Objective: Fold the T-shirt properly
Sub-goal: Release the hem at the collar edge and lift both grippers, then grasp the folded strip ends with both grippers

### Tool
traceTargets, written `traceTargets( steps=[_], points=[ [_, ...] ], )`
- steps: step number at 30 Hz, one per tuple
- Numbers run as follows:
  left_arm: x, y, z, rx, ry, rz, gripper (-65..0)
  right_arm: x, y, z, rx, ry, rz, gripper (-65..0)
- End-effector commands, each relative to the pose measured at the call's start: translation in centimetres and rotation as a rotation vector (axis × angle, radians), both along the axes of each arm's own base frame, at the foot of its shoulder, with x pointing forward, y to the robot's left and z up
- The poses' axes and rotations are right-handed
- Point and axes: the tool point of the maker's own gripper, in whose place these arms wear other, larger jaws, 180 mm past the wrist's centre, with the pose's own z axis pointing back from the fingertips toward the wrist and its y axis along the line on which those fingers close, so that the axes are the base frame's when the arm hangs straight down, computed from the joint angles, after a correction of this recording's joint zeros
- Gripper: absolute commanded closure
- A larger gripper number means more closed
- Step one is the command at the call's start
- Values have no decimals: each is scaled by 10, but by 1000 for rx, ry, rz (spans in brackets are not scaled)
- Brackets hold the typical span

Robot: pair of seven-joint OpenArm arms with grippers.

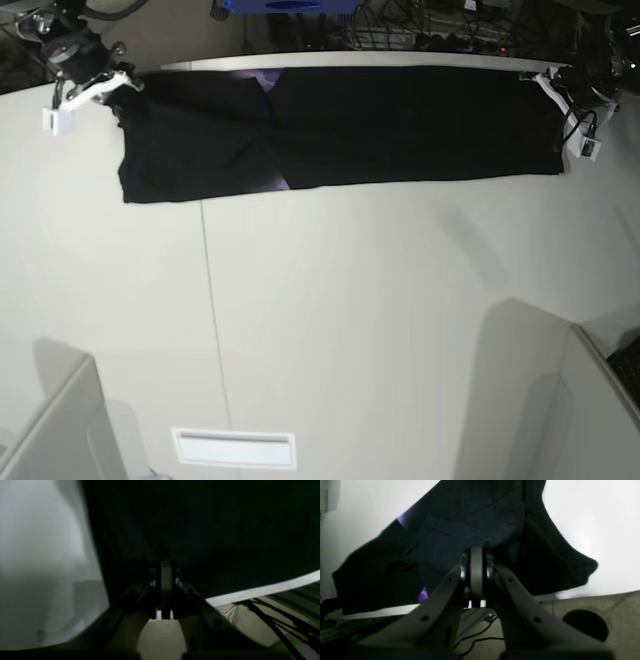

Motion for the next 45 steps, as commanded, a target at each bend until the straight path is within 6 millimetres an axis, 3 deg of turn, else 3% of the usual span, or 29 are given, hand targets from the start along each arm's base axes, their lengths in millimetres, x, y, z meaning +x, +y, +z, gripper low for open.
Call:
traceTargets(
  steps=[1,8,16,21,22,27,31,35,38,39,41,42,44,45],
  points=[
    [7,6,8,17,-30,-6,0,2,-4,3,-19,-16,4,0],
    [6,20,6,116,-4,-23,0,-1,-5,-6,-26,6,-17,0],
    [5,23,8,137,1,-34,0,-1,-2,-6,-20,7,-18,0],
    [15,17,23,160,-48,-69,0,-1,-2,-5,-20,2,-16,0],
    [16,16,26,165,-56,-74,-15,-1,-2,-5,-18,3,-16,-35],
    [19,14,30,174,-67,-84,-227,-3,-6,-3,-26,0,-28,-204],
    [18,16,30,174,-67,-79,-346,-3,-6,1,-36,-13,-28,-213],
    [17,38,48,222,-109,-11,-402,4,-10,8,-52,-79,-60,-210],
    [21,38,57,173,-167,47,-341,15,-4,13,-44,-132,-50,-207],
    [24,34,57,145,-181,51,-275,21,4,16,-41,-157,-14,-207],
    [28,20,49,94,-182,46,-41,37,24,21,-23,-217,77,-173],
    [31,14,45,74,-179,38,0,45,31,22,-26,-236,109,-119],
    [36,3,34,45,-163,25,0,55,38,13,-48,-223,139,0],
    [37,0,28,47,-147,14,0,58,40,5,-62,-206,153,0]
  ],
)
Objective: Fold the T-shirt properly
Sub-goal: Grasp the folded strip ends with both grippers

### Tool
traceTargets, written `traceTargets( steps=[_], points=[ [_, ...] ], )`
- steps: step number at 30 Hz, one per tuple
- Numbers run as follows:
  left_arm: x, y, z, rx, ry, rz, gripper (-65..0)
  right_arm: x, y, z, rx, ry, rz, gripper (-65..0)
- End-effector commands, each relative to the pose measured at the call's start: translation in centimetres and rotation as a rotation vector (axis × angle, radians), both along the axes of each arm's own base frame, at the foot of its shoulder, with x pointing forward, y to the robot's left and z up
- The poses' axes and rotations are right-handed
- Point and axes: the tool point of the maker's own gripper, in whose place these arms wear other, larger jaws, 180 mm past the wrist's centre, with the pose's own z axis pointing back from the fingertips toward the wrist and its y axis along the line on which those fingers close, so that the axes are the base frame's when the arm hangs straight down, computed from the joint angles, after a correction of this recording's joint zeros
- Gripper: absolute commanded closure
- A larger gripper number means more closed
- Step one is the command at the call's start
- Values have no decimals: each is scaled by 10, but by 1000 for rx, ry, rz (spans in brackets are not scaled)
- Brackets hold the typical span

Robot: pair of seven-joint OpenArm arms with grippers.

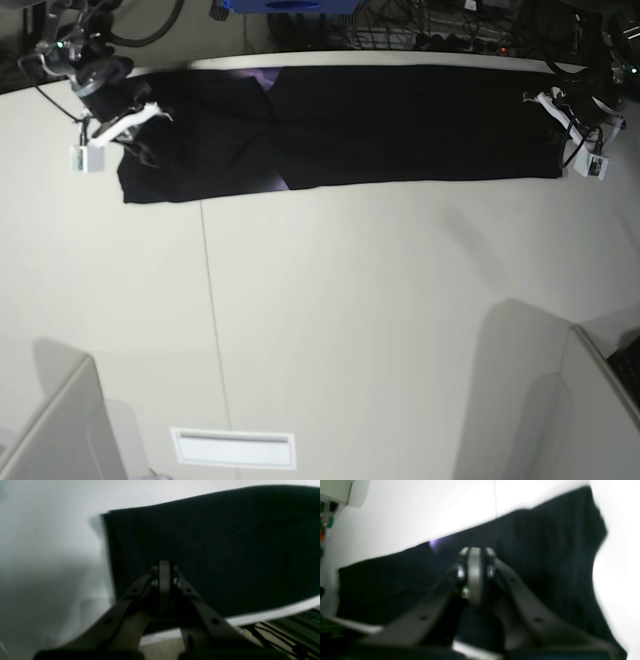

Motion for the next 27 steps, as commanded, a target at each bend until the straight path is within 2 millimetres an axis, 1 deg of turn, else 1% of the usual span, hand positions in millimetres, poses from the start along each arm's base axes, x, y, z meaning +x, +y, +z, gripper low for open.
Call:
traceTargets(
  steps=[1,3,5,7,10,11,13,15,17,19,22,24,25,27],
  points=[
    [4,1,1,19,-6,-18,0,2,0,-6,-19,12,10,0],
    [2,-2,-14,43,38,-25,0,3,-4,-27,-59,71,3,0],
    [-1,1,-29,81,83,-14,0,4,-12,-48,-71,131,-43,0],
    [-1,2,-42,103,120,-7,0,8,-16,-61,-85,161,-49,0],
    [7,-7,-56,105,147,-25,0,19,-20,-73,-88,180,-57,0],
    [12,-12,-59,97,148,-34,0,23,-24,-75,-88,182,-71,0],
    [24,-20,-61,82,133,-39,0,33,-33,-77,-85,181,-105,0],
    [36,-23,-58,73,111,-42,0,38,-44,-79,-96,184,-135,0],
    [47,-25,-53,73,88,-45,0,41,-52,-78,-110,183,-155,0],
    [57,-24,-47,75,61,-42,0,42,-53,-75,-113,173,-151,0],
    [70,-23,-31,91,8,-48,0,48,-51,-63,-107,136,-145,0],
    [77,-21,-15,114,-41,-56,0,55,-44,-45,-95,68,-115,0],
    [79,-17,-7,124,-66,-41,0,55,-40,-38,-79,41,-99,0],
    [81,-4,8,127,-119,19,0,59,-33,-17,-51,-31,-79,0]
  ],
)
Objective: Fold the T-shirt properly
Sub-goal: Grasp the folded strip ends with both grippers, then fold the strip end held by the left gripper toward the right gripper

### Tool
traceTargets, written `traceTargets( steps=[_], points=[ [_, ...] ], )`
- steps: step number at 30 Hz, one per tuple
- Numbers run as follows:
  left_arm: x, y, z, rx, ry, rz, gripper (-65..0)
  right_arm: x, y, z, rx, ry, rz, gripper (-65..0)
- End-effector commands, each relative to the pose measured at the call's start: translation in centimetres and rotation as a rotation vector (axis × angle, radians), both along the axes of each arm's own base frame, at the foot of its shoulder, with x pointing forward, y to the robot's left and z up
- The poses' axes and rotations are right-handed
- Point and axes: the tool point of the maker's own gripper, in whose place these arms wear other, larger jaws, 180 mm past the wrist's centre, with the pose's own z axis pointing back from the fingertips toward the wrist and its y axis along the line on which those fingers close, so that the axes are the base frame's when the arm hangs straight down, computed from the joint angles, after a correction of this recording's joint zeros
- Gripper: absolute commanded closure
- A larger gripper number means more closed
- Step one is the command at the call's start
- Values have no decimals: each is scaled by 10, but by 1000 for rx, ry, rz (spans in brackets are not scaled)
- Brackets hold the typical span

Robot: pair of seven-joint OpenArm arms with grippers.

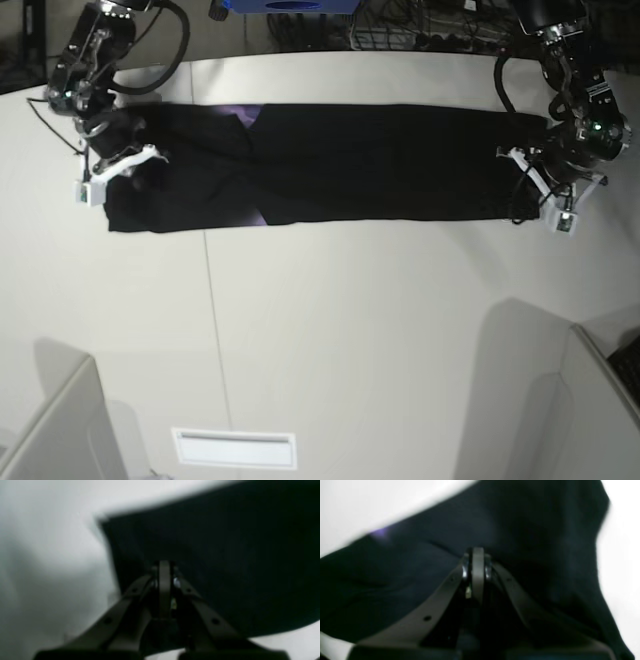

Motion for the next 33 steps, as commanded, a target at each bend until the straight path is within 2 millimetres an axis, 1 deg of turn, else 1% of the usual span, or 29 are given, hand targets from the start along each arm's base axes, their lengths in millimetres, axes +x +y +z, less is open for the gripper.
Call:
traceTargets(
  steps=[1,3,5,7,8,11,12,13,14,15,16,19,22,24,26,28,29,30,31,33],
  points=[
    [4,12,15,8,-51,29,0,11,-1,24,2,-88,2,0],
    [4,22,30,-52,-119,82,0,10,3,38,15,-130,10,0],
    [-3,34,41,-129,-182,144,0,7,6,51,13,-159,21,0],
    [-20,47,41,-187,-199,209,0,3,10,58,6,-173,34,0],
    [-26,53,40,-210,-206,238,-23,0,11,60,0,-174,39,0],
    [-38,65,31,-271,-206,306,-336,-2,12,60,-1,-173,41,0],
    [-40,66,26,-291,-199,321,-426,-2,12,60,0,-172,41,0],
    [-41,66,20,-309,-187,329,-490,-2,12,59,0,-170,41,0],
    [-41,65,14,-324,-174,335,-541,-4,12,58,0,-166,41,0],
    [-41,62,8,-338,-160,334,-574,-4,12,58,1,-164,40,0],
    [-38,57,5,-351,-151,322,-587,-5,12,57,2,-161,40,0],
    [-27,42,-4,-379,-129,286,-586,-6,12,56,2,-158,40,0],
    [-23,31,-21,-429,-83,283,-586,-11,12,53,1,-146,41,0],
    [-24,31,-32,-439,-53,297,-586,-13,12,52,1,-139,41,0],
    [-31,35,-45,-418,-5,315,-586,-14,12,51,1,-136,41,0],
    [-32,38,-49,-390,15,318,-584,-17,12,49,2,-127,41,0],
    [-33,38,-51,-381,23,316,-573,-17,12,49,1,-129,40,0],
    [-33,39,-51,-375,26,315,-538,-18,11,49,1,-127,39,0],
    [-31,35,-52,-378,29,303,-472,-18,11,49,1,-127,39,0],
    [-28,28,-53,-377,43,271,-290,-18,11,49,1,-127,39,0]
  ],
)
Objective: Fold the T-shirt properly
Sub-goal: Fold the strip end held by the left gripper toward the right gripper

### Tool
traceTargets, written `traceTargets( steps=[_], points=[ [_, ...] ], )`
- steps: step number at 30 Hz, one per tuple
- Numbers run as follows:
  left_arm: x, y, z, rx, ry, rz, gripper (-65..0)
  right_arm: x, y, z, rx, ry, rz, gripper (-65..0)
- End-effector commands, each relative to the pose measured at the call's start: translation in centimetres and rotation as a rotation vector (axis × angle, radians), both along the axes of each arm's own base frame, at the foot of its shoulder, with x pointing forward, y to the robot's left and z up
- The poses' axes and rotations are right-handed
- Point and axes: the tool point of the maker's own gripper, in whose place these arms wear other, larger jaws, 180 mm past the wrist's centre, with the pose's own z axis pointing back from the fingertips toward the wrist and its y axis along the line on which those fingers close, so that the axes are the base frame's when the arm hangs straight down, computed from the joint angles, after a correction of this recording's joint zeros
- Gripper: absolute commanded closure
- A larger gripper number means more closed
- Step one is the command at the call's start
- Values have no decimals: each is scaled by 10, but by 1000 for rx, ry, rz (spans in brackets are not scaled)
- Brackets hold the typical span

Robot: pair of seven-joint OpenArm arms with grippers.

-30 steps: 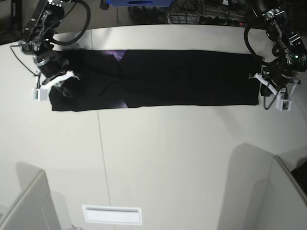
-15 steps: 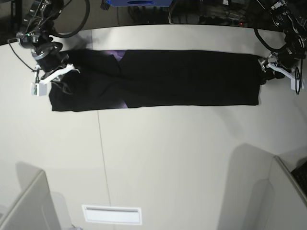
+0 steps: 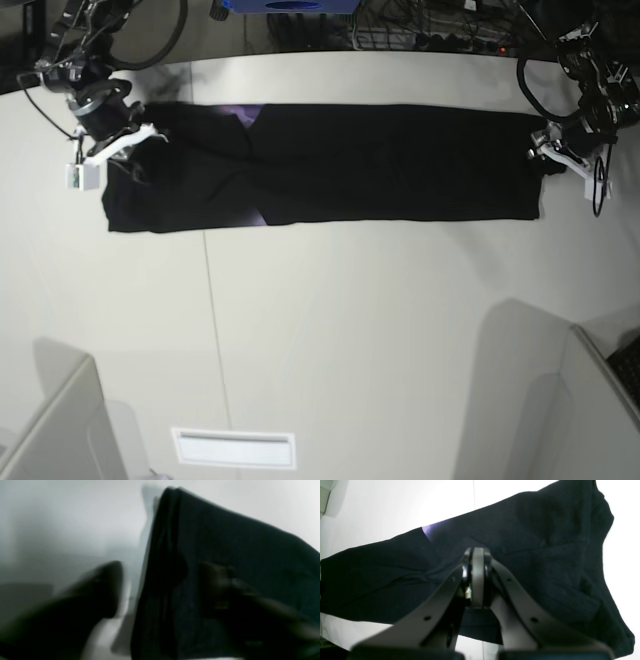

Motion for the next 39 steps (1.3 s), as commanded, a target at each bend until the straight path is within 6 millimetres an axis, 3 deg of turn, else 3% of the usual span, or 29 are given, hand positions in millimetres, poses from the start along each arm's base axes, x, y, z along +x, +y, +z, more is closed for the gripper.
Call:
traceTargets(
  steps=[1,3,6,12,16,18,22,28,34,39],
  points=[
    [-2,-1,-1,6,23,-17,-184,6,-2,12,-2,-49,-2,0],
    [-2,-2,-2,9,29,-22,0,6,-2,12,0,-50,-2,0],
    [4,4,3,27,-3,-12,0,6,-1,13,6,-54,-1,0],
    [23,40,42,160,-117,-17,0,6,6,28,139,-111,-13,0],
    [27,31,77,255,-187,-87,0,8,8,31,160,-125,-13,0],
    [26,16,94,301,-227,-141,0,9,8,32,159,-127,-13,0],
    [23,-39,107,289,-289,-246,0,9,8,32,157,-130,-13,0],
    [21,-118,78,142,-260,-366,0,11,8,32,157,-128,-13,0],
    [24,-173,65,49,-232,-407,0,10,8,32,157,-125,-14,0],
    [30,-200,62,-7,-223,-419,0,9,8,31,157,-124,-14,0]
  ],
)
